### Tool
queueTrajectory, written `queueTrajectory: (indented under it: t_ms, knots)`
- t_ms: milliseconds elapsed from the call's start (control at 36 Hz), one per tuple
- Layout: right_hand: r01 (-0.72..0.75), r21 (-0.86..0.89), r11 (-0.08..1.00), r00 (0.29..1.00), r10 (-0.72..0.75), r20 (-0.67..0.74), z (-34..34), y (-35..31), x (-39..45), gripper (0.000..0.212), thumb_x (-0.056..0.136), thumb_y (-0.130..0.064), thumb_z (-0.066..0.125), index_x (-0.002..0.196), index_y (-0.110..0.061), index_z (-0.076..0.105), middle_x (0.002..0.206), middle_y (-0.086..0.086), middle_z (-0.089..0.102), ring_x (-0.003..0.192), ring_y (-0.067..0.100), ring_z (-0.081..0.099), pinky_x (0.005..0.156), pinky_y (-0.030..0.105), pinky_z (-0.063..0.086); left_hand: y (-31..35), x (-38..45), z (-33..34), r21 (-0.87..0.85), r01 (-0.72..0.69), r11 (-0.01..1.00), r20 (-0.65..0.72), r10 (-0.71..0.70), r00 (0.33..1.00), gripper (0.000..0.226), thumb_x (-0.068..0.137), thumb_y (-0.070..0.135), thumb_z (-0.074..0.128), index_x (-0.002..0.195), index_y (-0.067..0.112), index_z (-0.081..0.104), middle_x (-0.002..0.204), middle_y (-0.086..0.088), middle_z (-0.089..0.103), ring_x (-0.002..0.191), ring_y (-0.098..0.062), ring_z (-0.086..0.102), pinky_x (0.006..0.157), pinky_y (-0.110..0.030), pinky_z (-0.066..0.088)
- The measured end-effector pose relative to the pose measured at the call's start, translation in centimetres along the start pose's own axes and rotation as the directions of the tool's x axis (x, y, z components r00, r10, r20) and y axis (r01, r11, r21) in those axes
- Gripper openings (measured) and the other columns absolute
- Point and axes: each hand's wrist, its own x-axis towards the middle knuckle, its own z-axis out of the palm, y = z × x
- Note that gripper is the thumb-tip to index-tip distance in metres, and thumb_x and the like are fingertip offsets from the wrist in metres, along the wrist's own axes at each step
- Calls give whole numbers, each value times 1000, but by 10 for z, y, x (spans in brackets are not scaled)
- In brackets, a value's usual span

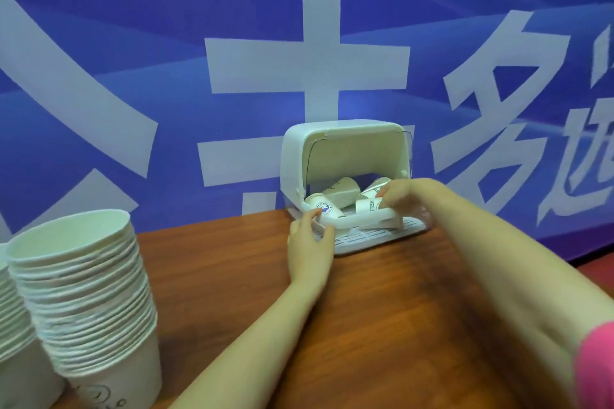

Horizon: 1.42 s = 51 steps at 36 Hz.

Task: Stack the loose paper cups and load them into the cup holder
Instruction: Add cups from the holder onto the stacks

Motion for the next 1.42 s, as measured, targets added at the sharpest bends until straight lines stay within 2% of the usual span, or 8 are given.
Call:
queueTrajectory:
  t_ms: [167, 306, 611, 750, 889, 1056, 1194, 1417]
  knots:
    - [214, 157, 964, 947, -166, -275, 6, 18, 11, 35, 74, -20, 70, 109, -23, 66, 110, 10, 66, 95, 31, 67, 74, 47, 57, 6, 2, -1, -8, 30, 1000, -22, -31, 999, 35, 87, 24, 62, 122, 26, 59, 120, -3, 53, 107, -21, 56, 93, -33, 46]
    - [476, 347, 808, 790, -220, -572, -3, 8, -29, 37, 84, -26, 67, 120, -34, 60, 109, -5, 65, 90, 14, 65, 73, 38, 56, 33, -6, -17, -79, 88, 993, -39, -91, 995, 36, 90, 19, 57, 126, 19, 56, 123, -4, 48, 110, -24, 55, 100, -37, 44]
    - [564, 677, 472, 826, -343, -448, 34, -91, -159, 45, 65, -26, 59, 107, -14, 47, 98, 7, 50, 80, 19, 57, 56, 30, 54, 161, -90, -150, -272, -230, 935, -145, 196, 970, 25, 92, 9, 52, 112, 22, 59, 123, 0, 58, 93, 5, 54, 73, 0, 40]
    - [730, 596, 335, 662, -565, -492, 57, -151, -208, 30, 73, -29, 65, 100, -23, 54, 93, 2, 59, 78, 12, 63, 71, 27, 53, 174, -137, -234, 92, -454, 886, -82, 461, 884, 23, 83, 31, 51, 103, 31, 62, 110, 10, 59, 99, -1, 58, 81, -19, 48]
    - [832, 368, 414, 548, -712, -438, 69, -203, -236, 34, 92, -21, 63, 126, -21, 60, 113, 3, 62, 96, 8, 59, 80, 18, 46, 156, -147, -312, 575, -384, 723, -17, 480, 877, 23, 88, 33, 50, 105, 28, 64, 107, 8, 56, 103, -11, 52, 83, -35, 46]
    - [837, 130, 531, 543, -779, -315, 78, -234, -240, 57, 90, -40, 65, 143, -35, 44, 141, -2, 48, 129, 14, 46, 106, 34, 41, 124, -156, -365, 669, -182, 721, 48, 203, 978, 30, 89, 47, 56, 114, 31, 61, 120, 6, 55, 116, -13, 51, 94, -33, 43]
    - [825, -44, 564, 541, -809, -228, 83, -251, -244, 64, 86, -45, 66, 145, -36, 42, 146, -5, 46, 132, 14, 44, 101, 30, 43, 105, -165, -376, 702, -136, 699, 139, 53, 989, 54, 84, 62, 57, 129, 33, 55, 132, 6, 51, 121, -12, 49, 89, -25, 34]
    - [731, -357, 581, 602, -796, -62, 98, -256, -252, 53, 97, -41, 51, 147, -25, 42, 147, 3, 43, 137, 21, 38, 108, 31, 30, 87, -166, -376, 653, -214, 727, 197, 110, 974, 56, 82, 47, 69, 133, 30, 51, 140, 4, 45, 124, -13, 46, 95, -24, 36]
